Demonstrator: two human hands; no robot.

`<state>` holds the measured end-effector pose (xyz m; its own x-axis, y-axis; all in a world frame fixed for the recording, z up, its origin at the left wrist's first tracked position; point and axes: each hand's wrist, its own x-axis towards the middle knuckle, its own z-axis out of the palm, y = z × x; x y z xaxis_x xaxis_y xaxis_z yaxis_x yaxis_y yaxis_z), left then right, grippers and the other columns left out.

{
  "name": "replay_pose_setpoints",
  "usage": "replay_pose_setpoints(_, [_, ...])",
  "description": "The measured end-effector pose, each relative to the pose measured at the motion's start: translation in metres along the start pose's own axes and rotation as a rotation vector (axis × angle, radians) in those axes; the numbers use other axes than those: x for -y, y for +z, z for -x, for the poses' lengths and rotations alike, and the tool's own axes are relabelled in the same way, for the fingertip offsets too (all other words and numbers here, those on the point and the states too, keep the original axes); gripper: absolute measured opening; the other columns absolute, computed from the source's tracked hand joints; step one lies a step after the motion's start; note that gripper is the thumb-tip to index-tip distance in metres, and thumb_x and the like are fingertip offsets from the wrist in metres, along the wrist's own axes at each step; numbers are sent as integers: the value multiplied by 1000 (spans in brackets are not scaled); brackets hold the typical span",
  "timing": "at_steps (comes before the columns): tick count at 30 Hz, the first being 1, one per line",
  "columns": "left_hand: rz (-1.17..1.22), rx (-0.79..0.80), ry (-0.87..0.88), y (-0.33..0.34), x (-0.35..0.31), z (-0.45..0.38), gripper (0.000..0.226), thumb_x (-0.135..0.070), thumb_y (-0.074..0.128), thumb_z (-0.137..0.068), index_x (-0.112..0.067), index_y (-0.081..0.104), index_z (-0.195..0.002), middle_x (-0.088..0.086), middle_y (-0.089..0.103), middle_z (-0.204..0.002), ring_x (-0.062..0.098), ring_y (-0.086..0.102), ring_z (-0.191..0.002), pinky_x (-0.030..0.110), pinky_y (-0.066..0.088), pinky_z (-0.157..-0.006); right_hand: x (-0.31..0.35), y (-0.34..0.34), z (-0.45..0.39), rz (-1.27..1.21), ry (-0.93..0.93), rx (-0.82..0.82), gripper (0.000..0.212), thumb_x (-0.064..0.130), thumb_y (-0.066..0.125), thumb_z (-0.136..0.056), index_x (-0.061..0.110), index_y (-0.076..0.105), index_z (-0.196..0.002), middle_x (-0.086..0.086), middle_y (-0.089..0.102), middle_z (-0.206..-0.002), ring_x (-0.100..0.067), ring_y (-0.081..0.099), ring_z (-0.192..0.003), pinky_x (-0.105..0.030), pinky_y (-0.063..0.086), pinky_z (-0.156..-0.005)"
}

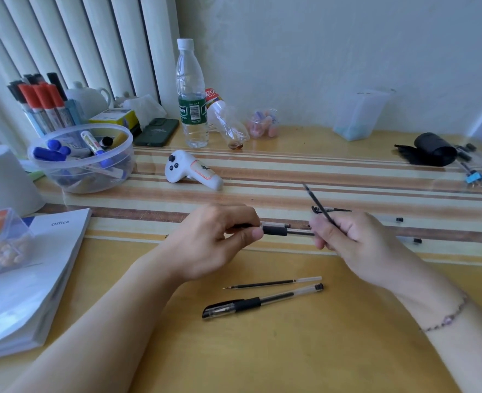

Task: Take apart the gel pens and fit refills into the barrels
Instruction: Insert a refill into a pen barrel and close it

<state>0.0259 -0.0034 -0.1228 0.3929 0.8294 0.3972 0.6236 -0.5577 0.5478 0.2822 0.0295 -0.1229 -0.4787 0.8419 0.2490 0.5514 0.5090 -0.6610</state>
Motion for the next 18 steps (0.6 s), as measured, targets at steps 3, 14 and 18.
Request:
replay_pose_setpoints(3, [38, -11, -11, -2, 1, 0, 28, -31, 51, -96, -20, 51, -70, -4, 43, -59, 13, 38, -58, 26, 31, -53, 4, 5, 1, 53, -96, -26, 41, 59, 38, -93, 31, 58, -70, -4, 58, -57, -21, 55, -52, -31, 45, -51])
replay_pose_setpoints(14, [279, -110, -145, -1, 2, -3, 46, -36, 48, -96, -10, 51, -58, -8, 35, -51, 9, 32, -50, 23, 27, -50, 13, 20, -2, -89, -98, -171, 29, 43, 42, -94, 33, 62, -76, 16, 55, -53, -5, 53, -52, -10, 43, -56])
replay_pose_setpoints(18, [253, -161, -140, -2, 2, -3, 41, -37, 50, -95, -13, 61, -63, -7, 36, -51, 11, 32, -49, 27, 26, -49, 4, 15, -6, -229, 165, -2, 53, 57, 38, -89, 21, 62, -59, 7, 47, -44, -13, 55, -50, -28, 47, -60])
